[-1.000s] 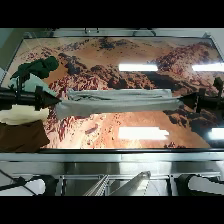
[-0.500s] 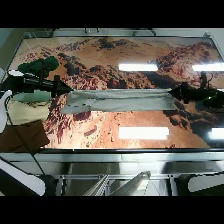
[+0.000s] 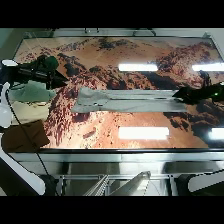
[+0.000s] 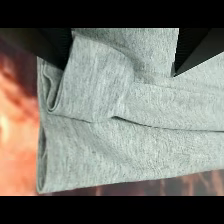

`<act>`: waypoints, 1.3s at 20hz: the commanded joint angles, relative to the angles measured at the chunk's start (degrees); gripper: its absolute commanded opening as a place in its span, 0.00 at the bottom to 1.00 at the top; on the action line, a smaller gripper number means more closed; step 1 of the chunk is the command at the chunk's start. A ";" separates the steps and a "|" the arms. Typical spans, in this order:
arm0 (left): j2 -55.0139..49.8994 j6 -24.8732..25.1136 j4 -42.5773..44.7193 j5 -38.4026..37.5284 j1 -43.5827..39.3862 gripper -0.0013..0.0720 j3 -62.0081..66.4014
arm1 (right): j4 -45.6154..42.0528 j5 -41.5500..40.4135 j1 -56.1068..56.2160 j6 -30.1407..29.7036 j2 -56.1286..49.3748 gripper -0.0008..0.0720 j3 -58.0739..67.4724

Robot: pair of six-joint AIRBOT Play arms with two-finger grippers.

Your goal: Fold the shirts.

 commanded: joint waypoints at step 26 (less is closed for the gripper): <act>-5.55 -1.73 0.11 9.62 -31.28 0.42 4.42 | 2.49 12.68 -2.36 5.84 -11.76 0.70 9.68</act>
